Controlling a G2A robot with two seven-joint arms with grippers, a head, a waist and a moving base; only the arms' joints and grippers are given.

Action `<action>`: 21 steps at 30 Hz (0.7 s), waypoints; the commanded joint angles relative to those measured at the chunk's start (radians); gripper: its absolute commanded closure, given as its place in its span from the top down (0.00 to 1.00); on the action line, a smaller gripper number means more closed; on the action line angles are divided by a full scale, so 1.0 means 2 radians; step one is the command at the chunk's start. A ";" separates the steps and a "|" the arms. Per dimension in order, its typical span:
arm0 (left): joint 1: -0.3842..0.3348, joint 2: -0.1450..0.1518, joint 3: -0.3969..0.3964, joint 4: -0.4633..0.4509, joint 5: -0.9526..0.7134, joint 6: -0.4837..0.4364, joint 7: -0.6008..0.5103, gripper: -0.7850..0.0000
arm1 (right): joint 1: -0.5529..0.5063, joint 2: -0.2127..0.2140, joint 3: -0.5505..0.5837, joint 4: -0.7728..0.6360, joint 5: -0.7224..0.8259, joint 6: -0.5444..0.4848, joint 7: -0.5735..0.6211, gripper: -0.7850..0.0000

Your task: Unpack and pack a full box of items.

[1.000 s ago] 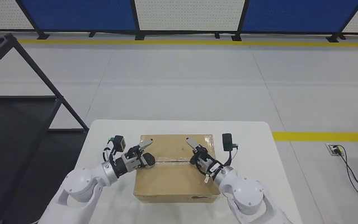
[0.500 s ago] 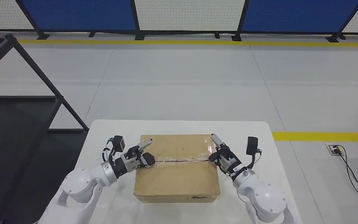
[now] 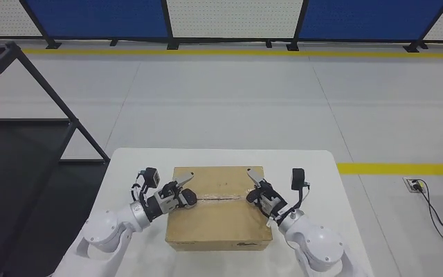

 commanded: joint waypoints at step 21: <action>0.102 0.012 -0.127 -0.046 -0.072 -0.091 0.022 1.00 | 0.033 -0.008 -0.040 -0.021 0.001 0.011 0.001 1.00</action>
